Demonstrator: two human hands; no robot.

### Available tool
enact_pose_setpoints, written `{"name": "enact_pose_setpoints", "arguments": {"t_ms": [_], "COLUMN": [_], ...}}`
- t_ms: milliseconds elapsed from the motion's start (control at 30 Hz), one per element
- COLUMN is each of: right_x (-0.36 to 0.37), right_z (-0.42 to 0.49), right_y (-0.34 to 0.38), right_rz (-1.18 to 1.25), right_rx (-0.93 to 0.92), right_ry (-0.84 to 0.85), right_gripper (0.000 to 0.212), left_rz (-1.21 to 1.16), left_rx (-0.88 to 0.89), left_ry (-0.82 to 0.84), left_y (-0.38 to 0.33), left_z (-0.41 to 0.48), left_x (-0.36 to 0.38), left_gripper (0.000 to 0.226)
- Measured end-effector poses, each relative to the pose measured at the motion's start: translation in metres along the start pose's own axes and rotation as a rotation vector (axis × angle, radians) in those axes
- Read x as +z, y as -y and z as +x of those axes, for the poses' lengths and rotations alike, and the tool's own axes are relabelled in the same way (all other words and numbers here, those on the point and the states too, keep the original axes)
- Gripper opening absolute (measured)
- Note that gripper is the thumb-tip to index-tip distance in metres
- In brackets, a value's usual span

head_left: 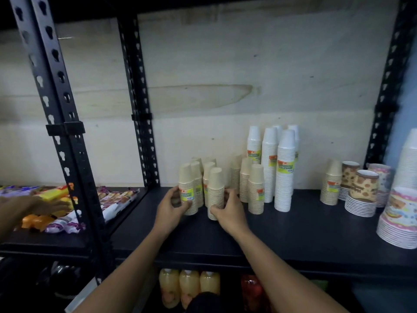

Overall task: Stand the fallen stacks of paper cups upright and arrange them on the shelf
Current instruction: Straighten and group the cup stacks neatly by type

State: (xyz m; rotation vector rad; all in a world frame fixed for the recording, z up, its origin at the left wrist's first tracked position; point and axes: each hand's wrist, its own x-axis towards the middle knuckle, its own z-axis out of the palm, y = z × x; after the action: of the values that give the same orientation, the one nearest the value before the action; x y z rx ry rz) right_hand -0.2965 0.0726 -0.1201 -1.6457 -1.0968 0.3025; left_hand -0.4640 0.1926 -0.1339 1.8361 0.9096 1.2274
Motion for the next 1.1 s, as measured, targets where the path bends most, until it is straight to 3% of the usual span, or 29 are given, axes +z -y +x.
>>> {"name": "enact_pose_setpoints", "arguments": {"t_ms": [267,433,667,900,1100], "right_x": [0.018,0.027,0.043,0.026,0.036], "right_z": [0.014,0.018,0.021,0.016,0.015], "right_y": [-0.005,-0.008,-0.013,-0.012,-0.011], "right_rz": [-0.033,-0.117,-0.138,-0.023,-0.102], "right_rx": [-0.015,0.013,0.026,0.092,0.087], "right_ry": [-0.036,-0.042,-0.124,0.026,-0.011], "right_gripper": [0.069,0.06,0.069,0.055,0.077], "left_rz": [-0.007,0.017,0.024,0.064,0.062], "left_rx": [0.009,0.015,-0.007,-0.05,-0.056], "left_ry": [0.085,0.087,0.168,0.21,0.205], "left_y": [0.013,0.02,0.017,0.021,0.021], "left_z": [0.015,0.016,0.011,0.012,0.01], "left_x": [0.008,0.012,0.011,0.012,0.011], "left_gripper": [0.066,0.067,0.067,0.071,0.064]}}
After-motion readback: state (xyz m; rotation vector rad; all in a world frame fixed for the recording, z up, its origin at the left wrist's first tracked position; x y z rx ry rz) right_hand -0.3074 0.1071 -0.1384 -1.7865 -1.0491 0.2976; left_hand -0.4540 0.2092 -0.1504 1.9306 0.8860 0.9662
